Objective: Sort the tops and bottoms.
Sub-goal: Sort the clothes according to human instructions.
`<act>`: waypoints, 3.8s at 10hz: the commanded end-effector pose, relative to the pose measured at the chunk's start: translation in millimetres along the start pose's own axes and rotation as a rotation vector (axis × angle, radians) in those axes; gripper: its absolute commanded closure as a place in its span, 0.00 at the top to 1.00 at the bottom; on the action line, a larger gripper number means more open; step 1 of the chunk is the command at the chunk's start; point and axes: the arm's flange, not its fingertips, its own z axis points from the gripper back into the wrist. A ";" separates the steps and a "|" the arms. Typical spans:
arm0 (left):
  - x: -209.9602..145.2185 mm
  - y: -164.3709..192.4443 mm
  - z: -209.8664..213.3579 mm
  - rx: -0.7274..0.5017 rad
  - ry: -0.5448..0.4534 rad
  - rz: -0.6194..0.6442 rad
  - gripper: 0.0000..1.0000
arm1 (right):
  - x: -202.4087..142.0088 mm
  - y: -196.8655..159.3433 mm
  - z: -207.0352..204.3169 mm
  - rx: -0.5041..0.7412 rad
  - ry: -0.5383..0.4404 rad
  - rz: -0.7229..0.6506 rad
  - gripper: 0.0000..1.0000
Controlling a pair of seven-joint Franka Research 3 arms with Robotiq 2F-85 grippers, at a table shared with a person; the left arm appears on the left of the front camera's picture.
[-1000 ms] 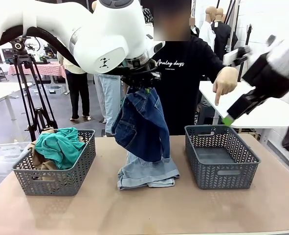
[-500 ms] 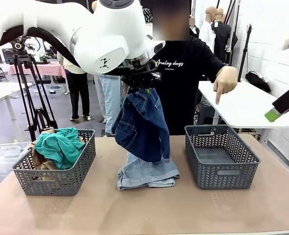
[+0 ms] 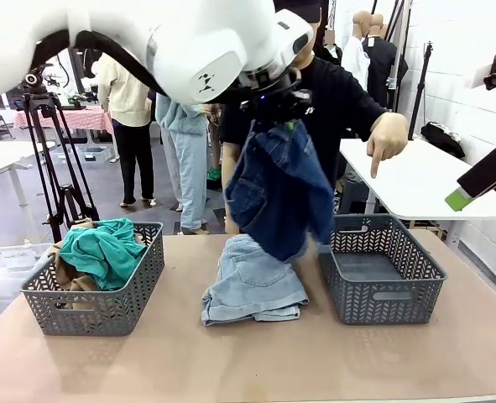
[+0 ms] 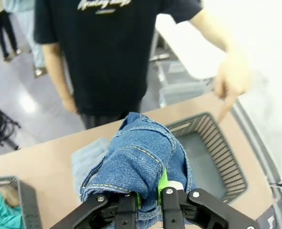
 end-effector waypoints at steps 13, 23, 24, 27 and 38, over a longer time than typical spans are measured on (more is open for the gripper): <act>92.0 -123.6 -5.5 -0.379 -0.087 -0.150 0.00 | 3.8 -1.0 -1.9 0.009 0.000 0.005 1.00; -30.5 -49.4 -102.9 -0.427 0.268 0.088 0.00 | 3.8 -1.0 -1.9 0.009 0.000 0.005 1.00; -32.2 -44.3 -103.0 -0.420 0.260 0.111 0.00 | 3.8 -1.0 -1.9 0.009 0.000 0.005 1.00; -14.7 -68.7 -129.4 -0.380 0.258 0.083 0.00 | 3.8 -1.0 -1.9 0.009 0.000 0.005 1.00; -11.3 -122.7 -184.2 -0.820 0.052 0.059 0.00 | 3.8 -1.0 -1.9 0.009 0.000 0.005 1.00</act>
